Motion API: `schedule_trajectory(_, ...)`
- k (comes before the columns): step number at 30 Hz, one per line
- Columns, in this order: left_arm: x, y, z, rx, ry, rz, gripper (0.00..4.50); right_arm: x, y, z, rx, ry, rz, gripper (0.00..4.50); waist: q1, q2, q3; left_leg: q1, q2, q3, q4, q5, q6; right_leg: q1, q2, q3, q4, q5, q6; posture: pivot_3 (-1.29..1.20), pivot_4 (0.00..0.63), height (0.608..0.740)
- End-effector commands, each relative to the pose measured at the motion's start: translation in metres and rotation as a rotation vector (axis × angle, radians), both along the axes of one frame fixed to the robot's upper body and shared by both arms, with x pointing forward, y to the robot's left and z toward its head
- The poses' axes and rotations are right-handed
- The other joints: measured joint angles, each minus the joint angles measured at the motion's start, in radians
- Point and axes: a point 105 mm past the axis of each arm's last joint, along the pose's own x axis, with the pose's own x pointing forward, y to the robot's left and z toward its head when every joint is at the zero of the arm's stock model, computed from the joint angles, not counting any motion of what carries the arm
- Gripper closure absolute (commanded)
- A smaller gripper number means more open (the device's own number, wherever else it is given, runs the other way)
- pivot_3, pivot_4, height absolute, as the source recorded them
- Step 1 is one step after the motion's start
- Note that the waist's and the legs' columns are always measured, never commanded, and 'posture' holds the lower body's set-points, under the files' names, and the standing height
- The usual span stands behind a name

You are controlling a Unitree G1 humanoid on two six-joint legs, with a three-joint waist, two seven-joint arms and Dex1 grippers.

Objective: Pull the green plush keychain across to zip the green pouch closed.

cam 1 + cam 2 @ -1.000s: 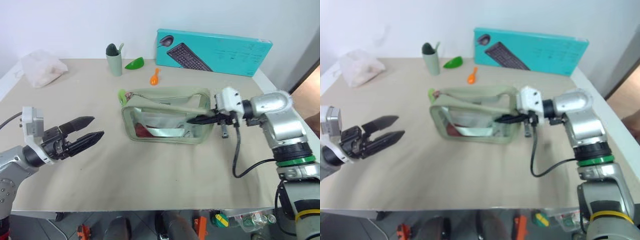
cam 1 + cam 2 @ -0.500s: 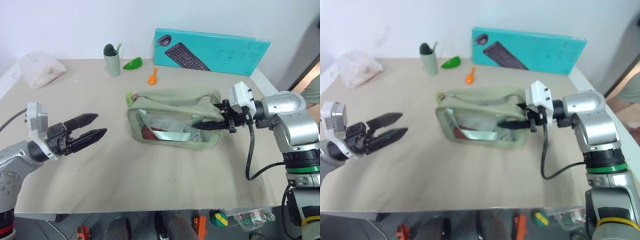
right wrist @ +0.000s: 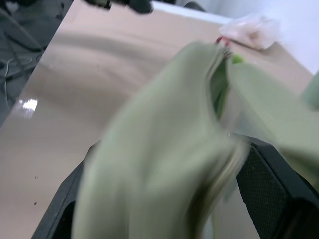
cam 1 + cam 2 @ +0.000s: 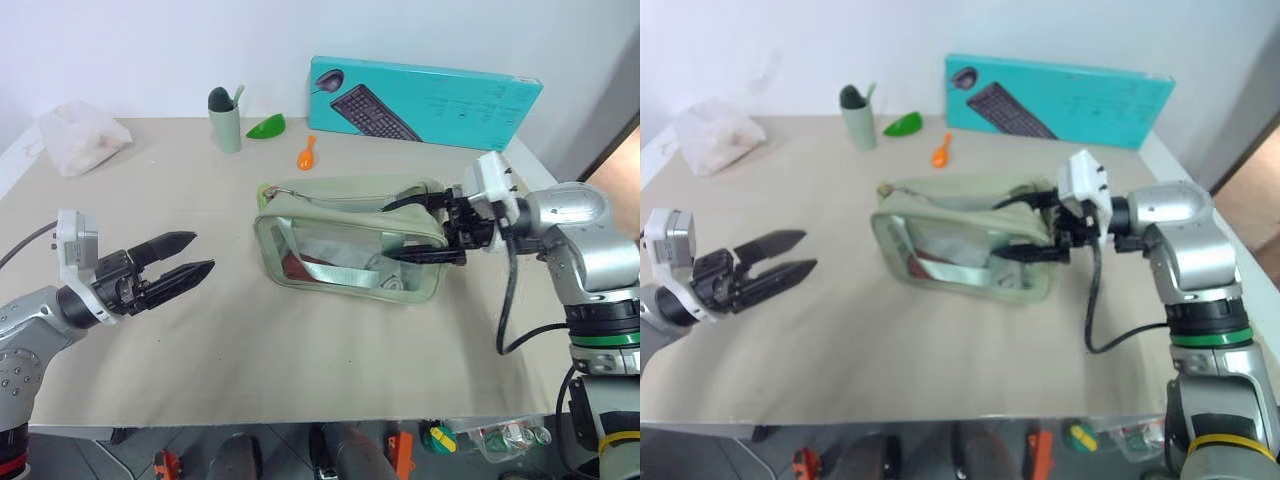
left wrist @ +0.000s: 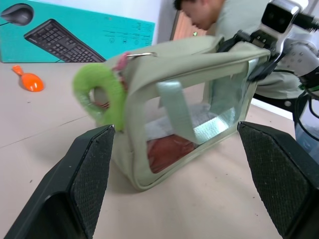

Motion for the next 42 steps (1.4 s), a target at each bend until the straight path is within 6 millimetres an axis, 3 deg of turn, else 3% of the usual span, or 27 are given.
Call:
schedule_trajectory(1,-0.003,-0.001,0.009,-0.001,-0.046,-0.009,0.40,-0.005,-0.019,0.026,0.055,-0.063,-0.047,1.08,0.000,0.000,0.000,0.000,0.000,0.000,0.000,0.000,0.000,0.000,-0.001,0.000,0.000,0.000,0.000,0.00,0.150,0.740)
schedule_trajectory(7,-0.001,-0.002,0.009,-0.002,-0.044,-0.018,0.40,-0.012,-0.033,0.019,0.007,-0.060,-0.100,1.08,0.000,0.000,0.000,0.000,-0.001,0.000,0.000,0.000,0.000,0.000,-0.001,0.001,-0.001,0.000,0.000,0.00,0.150,0.740)
schedule_trajectory(17,0.005,-0.011,0.007,-0.013,-0.043,-0.045,0.40,-0.030,0.028,0.025,-0.206,-0.129,0.036,1.08,-0.002,0.003,0.002,0.002,0.000,-0.001,-0.003,0.000,-0.001,0.000,0.003,-0.001,0.000,0.000,0.000,0.00,0.150,0.740)
schedule_trajectory(21,0.003,-0.014,0.005,-0.021,-0.045,-0.050,0.40,-0.040,0.038,0.036,-0.225,-0.122,0.084,1.08,-0.001,0.003,0.002,0.001,-0.001,-0.001,-0.007,0.003,-0.006,-0.001,0.001,-0.002,-0.001,-0.001,-0.001,0.00,0.150,0.740)
schedule_trajectory(23,0.000,-0.016,0.004,-0.017,-0.046,-0.060,0.40,-0.044,0.041,0.031,-0.260,-0.116,0.106,1.08,0.000,0.002,0.002,0.001,-0.001,-0.001,-0.008,0.003,-0.006,-0.001,0.000,-0.002,-0.001,-0.003,-0.001,0.00,0.150,0.740)
schedule_trajectory(29,-0.014,-0.027,0.018,0.035,-0.089,-0.147,0.40,-0.022,0.036,0.010,-0.344,-0.122,0.013,1.08,-0.001,0.002,0.002,0.001,-0.001,-0.001,-0.009,0.001,-0.008,-0.001,-0.001,-0.002,-0.001,-0.005,-0.001,0.00,0.150,0.740)
schedule_trajectory(37,-0.022,-0.032,0.030,0.099,-0.113,-0.204,0.40,-0.014,0.038,-0.003,-0.403,-0.136,-0.035,1.08,-0.001,0.002,0.002,0.001,-0.001,-0.001,-0.009,0.001,-0.009,-0.001,0.000,-0.002,-0.001,-0.005,-0.001,0.00,0.150,0.740)
schedule_trajectory(40,-0.021,-0.033,0.030,0.098,-0.115,-0.201,0.40,-0.011,0.038,-0.006,-0.419,-0.150,-0.050,1.69,-0.001,0.002,0.002,0.001,-0.001,-0.001,-0.009,0.002,-0.009,-0.001,0.000,-0.003,-0.001,-0.005,-0.001,0.00,0.150,0.740)
schedule_trajectory(41,-0.020,-0.034,0.029,0.097,-0.116,-0.199,0.40,-0.009,0.038,-0.006,-0.423,-0.156,-0.057,2.22,-0.001,0.002,0.002,0.001,-0.001,-0.001,-0.009,0.002,-0.009,-0.001,0.000,-0.003,-0.001,-0.005,-0.001,0.00,0.150,0.740)
schedule_trajectory(42,-0.020,-0.034,0.029,0.095,-0.115,-0.195,0.40,-0.008,0.038,-0.007,-0.429,-0.162,-0.062,2.45,-0.001,0.002,0.002,0.001,-0.001,-0.001,-0.009,0.002,-0.009,-0.001,0.000,-0.003,-0.001,-0.005,-0.001,0.00,0.150,0.740)
